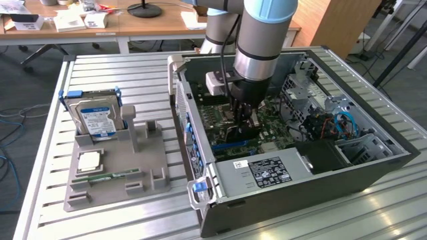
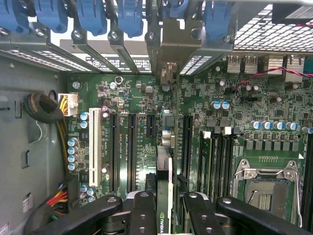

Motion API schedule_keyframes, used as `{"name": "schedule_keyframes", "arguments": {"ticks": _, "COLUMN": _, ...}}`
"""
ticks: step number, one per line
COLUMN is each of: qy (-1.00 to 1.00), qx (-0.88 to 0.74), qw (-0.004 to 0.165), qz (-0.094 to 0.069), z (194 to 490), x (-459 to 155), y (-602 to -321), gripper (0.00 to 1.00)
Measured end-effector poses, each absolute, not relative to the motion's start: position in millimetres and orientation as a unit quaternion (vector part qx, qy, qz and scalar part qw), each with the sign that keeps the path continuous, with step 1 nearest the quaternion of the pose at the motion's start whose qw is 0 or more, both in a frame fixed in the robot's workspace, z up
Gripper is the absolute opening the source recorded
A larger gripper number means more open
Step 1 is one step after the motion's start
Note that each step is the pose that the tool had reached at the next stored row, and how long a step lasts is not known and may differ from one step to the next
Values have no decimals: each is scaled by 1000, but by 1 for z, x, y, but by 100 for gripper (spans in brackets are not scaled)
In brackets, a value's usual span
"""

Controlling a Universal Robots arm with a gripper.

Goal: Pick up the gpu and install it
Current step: 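Insert the gpu into the slot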

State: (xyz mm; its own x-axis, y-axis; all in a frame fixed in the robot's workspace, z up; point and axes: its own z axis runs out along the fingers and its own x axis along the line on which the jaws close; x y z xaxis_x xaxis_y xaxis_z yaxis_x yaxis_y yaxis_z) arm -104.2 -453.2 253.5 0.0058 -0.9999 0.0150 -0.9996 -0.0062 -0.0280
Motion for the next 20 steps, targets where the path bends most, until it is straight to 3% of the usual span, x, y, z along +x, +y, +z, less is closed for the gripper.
{"name": "schedule_keyframes", "arguments": {"ticks": 20, "qy": 704, "qx": -709, "qw": 9, "qz": -20, "z": 254, "x": -107, "y": -453, "gripper": 26}}
